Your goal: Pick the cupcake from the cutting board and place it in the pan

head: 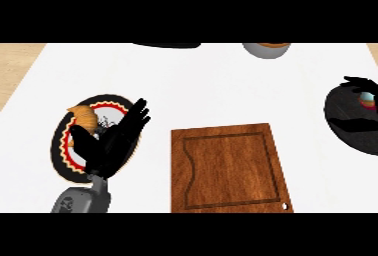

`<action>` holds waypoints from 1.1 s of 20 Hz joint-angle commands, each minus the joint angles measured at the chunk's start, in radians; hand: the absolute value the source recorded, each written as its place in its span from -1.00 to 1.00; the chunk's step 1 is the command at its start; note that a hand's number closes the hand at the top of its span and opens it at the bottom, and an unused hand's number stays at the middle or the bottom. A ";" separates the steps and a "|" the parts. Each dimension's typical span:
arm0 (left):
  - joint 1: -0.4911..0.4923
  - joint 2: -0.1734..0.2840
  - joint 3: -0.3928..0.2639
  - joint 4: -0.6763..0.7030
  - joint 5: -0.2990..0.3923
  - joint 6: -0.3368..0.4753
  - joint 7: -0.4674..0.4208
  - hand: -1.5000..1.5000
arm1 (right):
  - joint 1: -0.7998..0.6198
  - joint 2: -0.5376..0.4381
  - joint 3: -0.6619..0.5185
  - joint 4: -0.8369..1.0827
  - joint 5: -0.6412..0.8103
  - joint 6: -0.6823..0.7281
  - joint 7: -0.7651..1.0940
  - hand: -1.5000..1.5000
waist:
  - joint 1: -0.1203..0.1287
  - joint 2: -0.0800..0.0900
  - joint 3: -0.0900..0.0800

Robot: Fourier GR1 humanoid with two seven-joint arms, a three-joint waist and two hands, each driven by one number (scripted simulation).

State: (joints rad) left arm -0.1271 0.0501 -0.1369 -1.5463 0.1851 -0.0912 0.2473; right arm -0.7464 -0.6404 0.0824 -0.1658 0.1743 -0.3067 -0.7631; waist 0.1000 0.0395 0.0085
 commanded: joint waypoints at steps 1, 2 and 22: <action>-0.012 0.013 0.021 0.027 0.004 -0.004 -0.001 0.00 | -0.033 0.026 -0.040 0.025 -0.040 0.116 -0.050 -1.00 | -0.017 -0.002 0.001; 0.013 0.010 0.001 -0.029 0.008 -0.008 0.016 0.00 | -0.016 0.029 -0.074 0.024 -0.076 0.144 -0.081 -1.00 | -0.010 -0.006 0.003; 0.029 0.005 0.026 -0.014 0.013 0.002 -0.012 0.00 | 0.095 -0.182 -0.170 0.058 -0.179 0.874 -0.182 -1.00 | -0.041 -0.005 0.006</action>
State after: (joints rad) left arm -0.0989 0.0601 -0.1195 -1.5535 0.1912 -0.0972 0.2347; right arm -0.6974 -0.7996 -0.0952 -0.0990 -0.0106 0.3903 -0.8362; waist 0.0665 0.0376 0.0126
